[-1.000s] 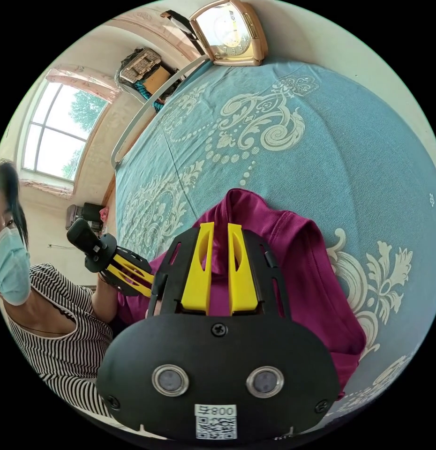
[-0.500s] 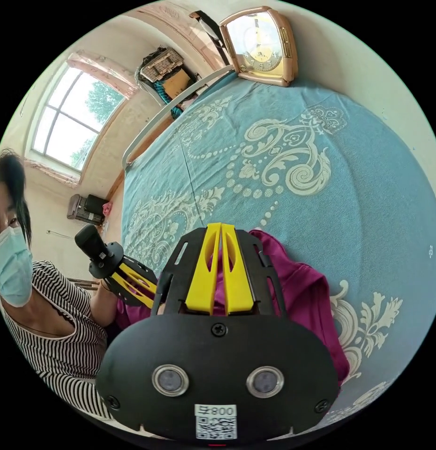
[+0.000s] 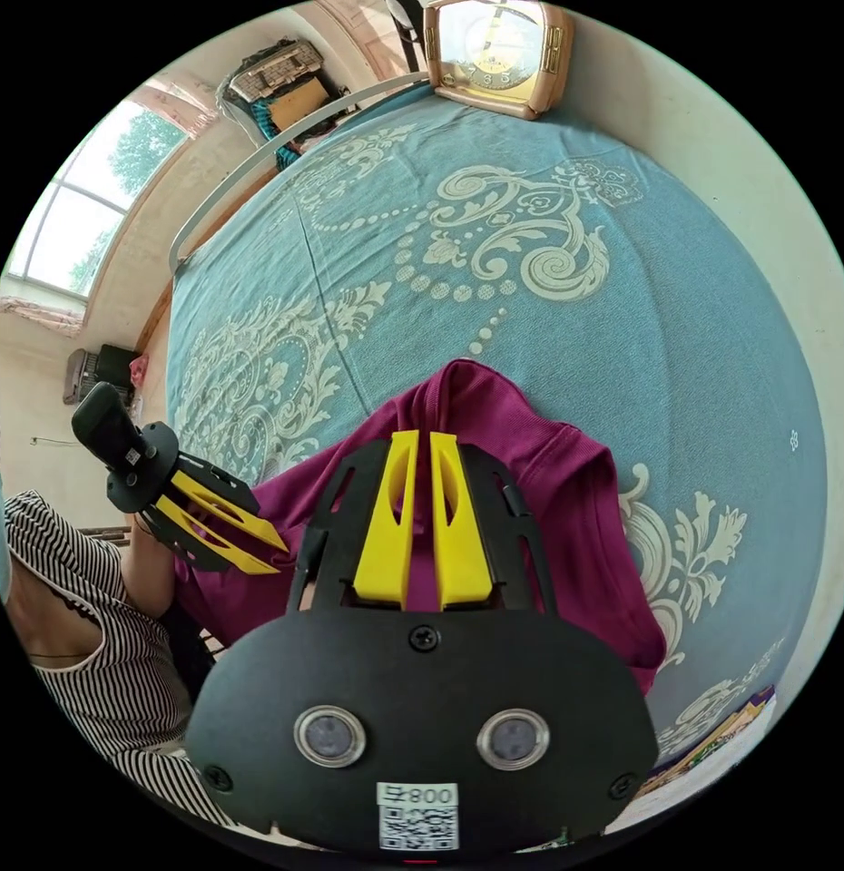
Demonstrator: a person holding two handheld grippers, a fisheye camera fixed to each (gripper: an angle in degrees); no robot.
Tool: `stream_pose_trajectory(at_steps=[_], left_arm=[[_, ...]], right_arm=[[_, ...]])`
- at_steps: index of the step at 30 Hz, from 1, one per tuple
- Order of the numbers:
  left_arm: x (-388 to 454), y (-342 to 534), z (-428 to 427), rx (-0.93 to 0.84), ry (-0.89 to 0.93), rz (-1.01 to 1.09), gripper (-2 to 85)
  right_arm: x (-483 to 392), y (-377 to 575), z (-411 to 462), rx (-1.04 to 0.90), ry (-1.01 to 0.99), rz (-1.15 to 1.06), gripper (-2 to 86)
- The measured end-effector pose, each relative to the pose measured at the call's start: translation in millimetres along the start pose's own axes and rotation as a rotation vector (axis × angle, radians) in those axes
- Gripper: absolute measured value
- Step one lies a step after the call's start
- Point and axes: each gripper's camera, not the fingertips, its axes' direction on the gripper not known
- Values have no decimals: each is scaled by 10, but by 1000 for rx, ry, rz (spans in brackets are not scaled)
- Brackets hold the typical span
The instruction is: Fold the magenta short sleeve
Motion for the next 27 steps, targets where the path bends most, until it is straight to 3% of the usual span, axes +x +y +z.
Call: stream_pose_trajectory(at_steps=[7,13,18,23,27], left_arm=[[-44,8,-67,26,8,-6,43],[-80,40,-203,85,-11,-21,35],[-135,19,-164,13,-79,-68,31],[-191,1,-132,-41,-100,-99,28],[-208,23,-230,6,-70,-90,28]], right_arm=[[15,47,-47,35,-62,-18,6],[53,39,-320,190,-198,-66,1],[129,-79,-273,213,-300,-84,1],[181,-146,-32,136,-243,-54,1],[143,-10,-152,188,-186,-27,1]])
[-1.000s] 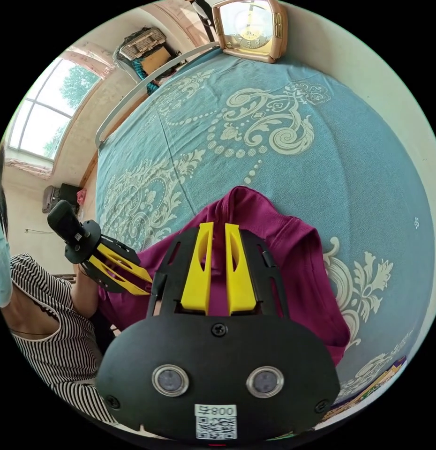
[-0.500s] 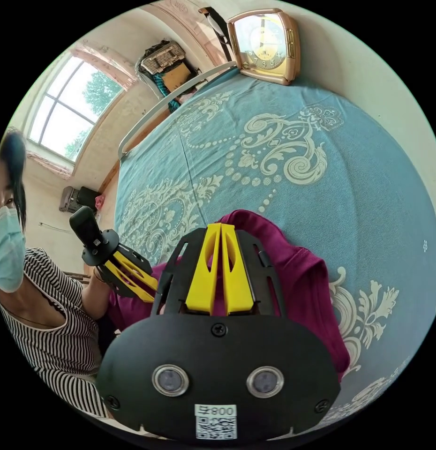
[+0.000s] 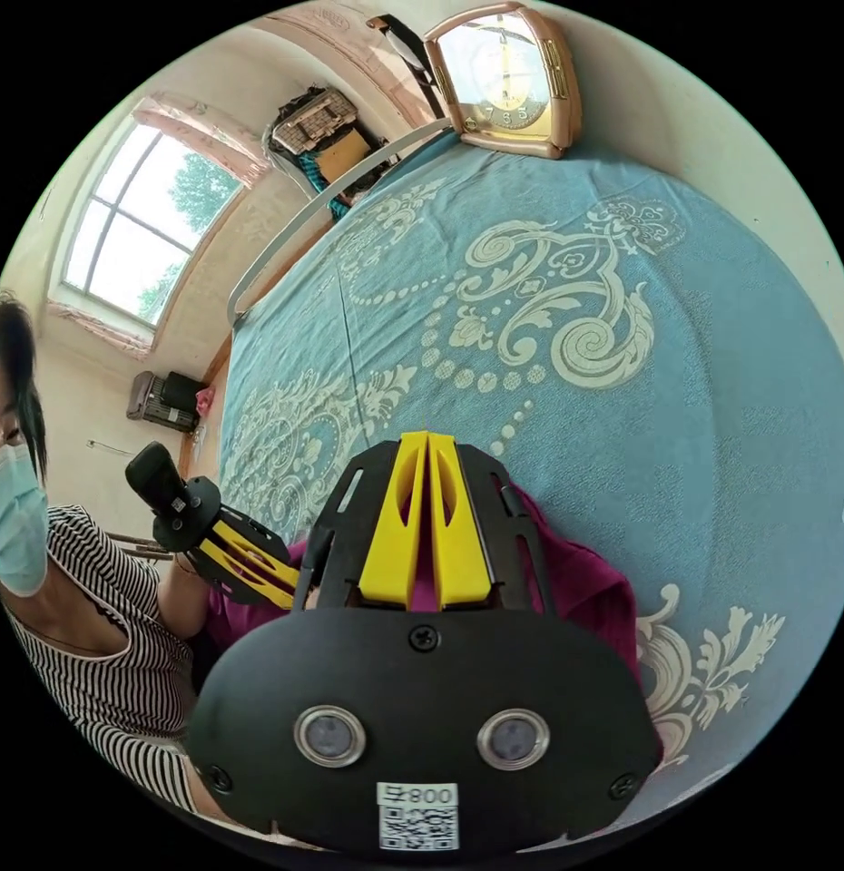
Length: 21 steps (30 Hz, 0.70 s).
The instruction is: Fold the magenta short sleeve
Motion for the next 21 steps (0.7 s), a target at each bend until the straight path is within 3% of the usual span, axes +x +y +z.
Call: stream_pose_trajectory(at_steps=[6,10,12,15,21], left_arm=[[-25,29,-164,70,12,-1,31],[-15,15,-197,87,45,14,36],[30,-31,-131,26,8,33,42],[61,-74,-88,-26,-23,47,48],[21,-76,-230,36,9,23,54]], right_arm=[[-348,374,-434,124,60,-49,1],[-622,565,-229,9,18,-152,0],[-621,589,68,-129,196,-125,-1],[-543,645,-56,-79,194,-88,0],[-366,869,-147,-53,160,-30,0]])
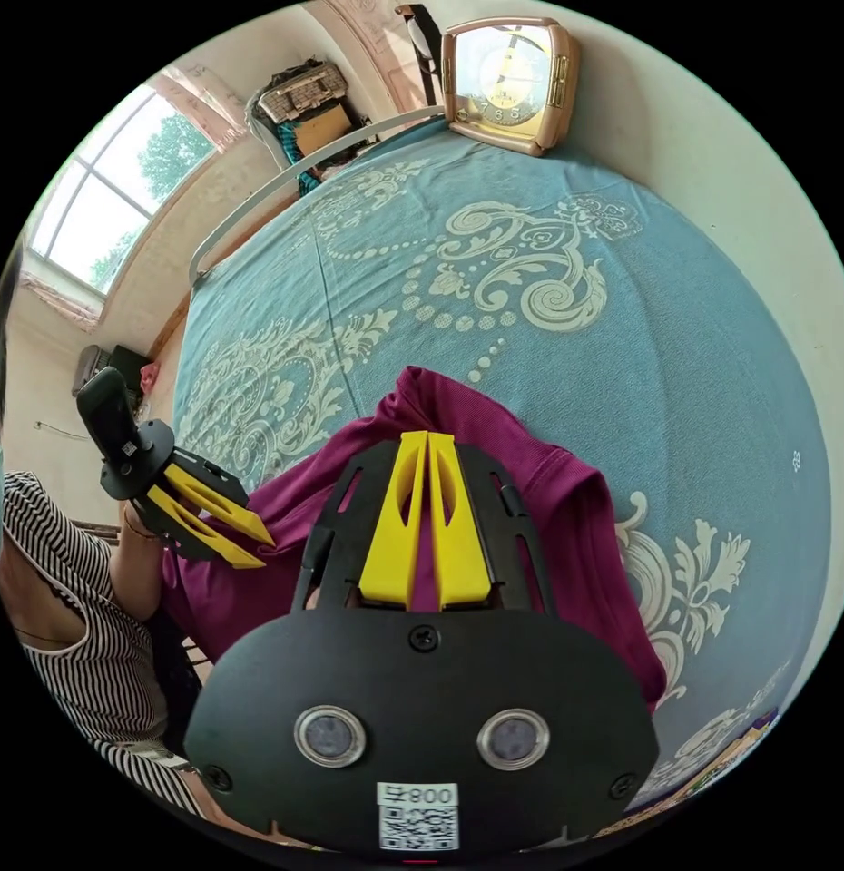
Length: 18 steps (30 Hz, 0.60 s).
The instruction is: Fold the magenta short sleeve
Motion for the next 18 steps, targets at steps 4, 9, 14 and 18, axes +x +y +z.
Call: stream_pose_trajectory(at_steps=[4,9,14,18], left_arm=[[-14,16,-115,53,27,-5,57],[53,-89,75,-129,-46,-1,62],[89,-90,-121,-58,-42,-7,64],[43,-114,-49,-128,-128,-70,58]], right_arm=[[100,182,-33,39,-31,57,1],[168,424,-71,67,-49,96,1],[123,645,-167,81,6,101,1],[34,933,-342,150,-37,80,1]])
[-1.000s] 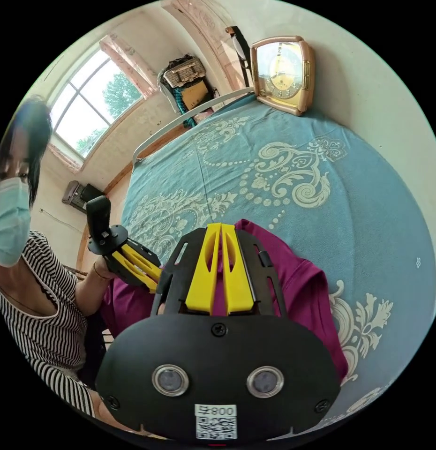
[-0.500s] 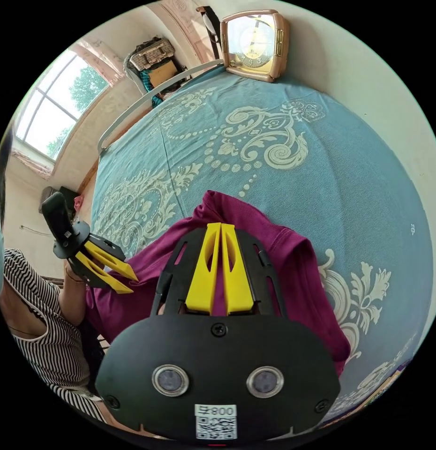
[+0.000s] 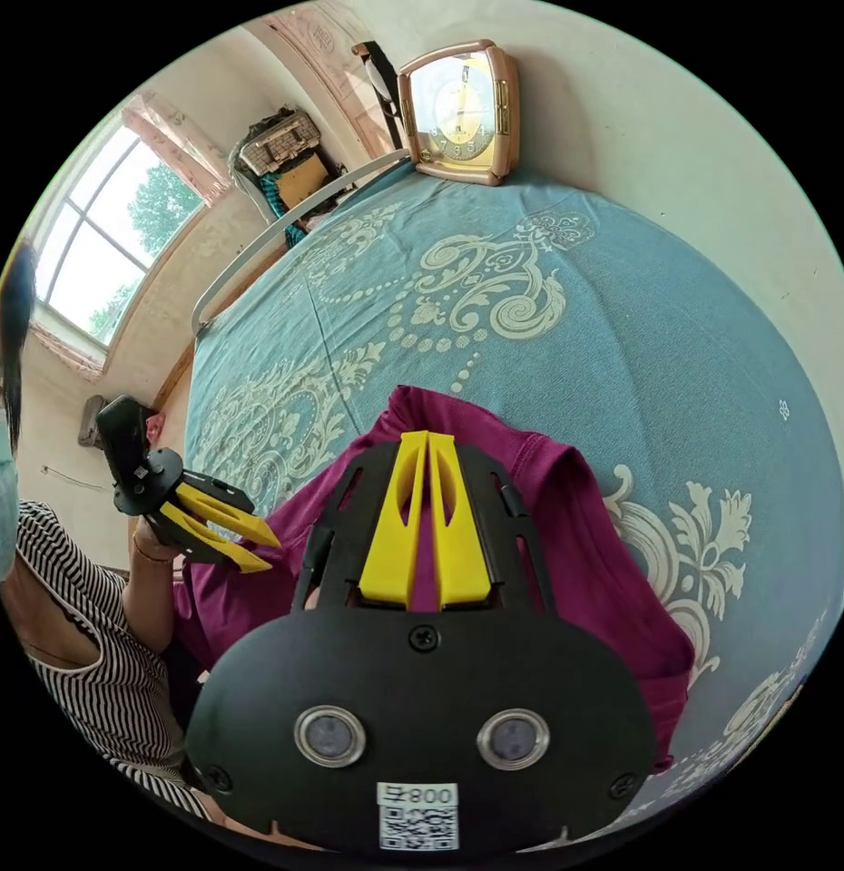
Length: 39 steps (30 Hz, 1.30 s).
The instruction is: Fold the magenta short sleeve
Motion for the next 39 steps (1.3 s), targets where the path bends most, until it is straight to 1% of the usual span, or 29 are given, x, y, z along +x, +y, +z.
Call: stream_pose_trajectory(at_steps=[2,8,10,11,13,16,17,19,21,22,24,26,27,28,31,33,35,37,39], left_arm=[[6,-10,-13,1,-5,-10,53],[11,14,-127,23,-5,-29,45],[40,27,-174,42,22,-8,45],[47,38,-206,65,64,2,44],[43,56,-242,89,110,5,43],[55,55,-187,-5,31,-26,40],[77,63,-192,-11,29,-19,39],[101,91,-270,27,62,-11,36],[107,135,-341,63,76,-27,33],[107,142,-339,59,75,-32,33],[141,154,-267,-7,56,-39,33],[195,182,-319,0,48,-32,33],[230,210,-370,14,37,-26,32],[241,227,-397,25,40,-26,31],[269,323,-526,102,106,-31,30],[300,400,-604,158,140,-36,28],[340,450,-643,179,126,-44,27],[387,480,-639,155,93,-55,27],[481,524,-633,110,11,-71,24]], right_arm=[[-88,91,-16,9,-30,-37,1],[-133,152,279,-74,38,-68,1],[-78,200,275,-71,8,-44,1],[-63,258,244,-73,-5,-42,1],[-65,394,157,-54,-14,-39,1],[-35,685,-40,-13,-27,-10,1],[-11,836,-144,13,-31,15,1],[-14,1096,-295,41,-60,40,1],[-194,1497,-433,82,-124,18,1],[-260,1588,-421,72,-134,7,1],[-486,1891,-207,-32,-125,-26,1],[-544,2065,-9,-114,-108,-25,1],[-510,2169,-88,-60,-148,4,1],[-489,2205,-123,-59,-166,13,1],[-445,2522,-462,61,-184,57,1],[-421,2936,-747,106,-121,117,2],[-398,3337,-981,117,-48,172,2],[-364,3802,-1244,135,47,248,2],[-293,4456,-1582,165,154,381,2]])
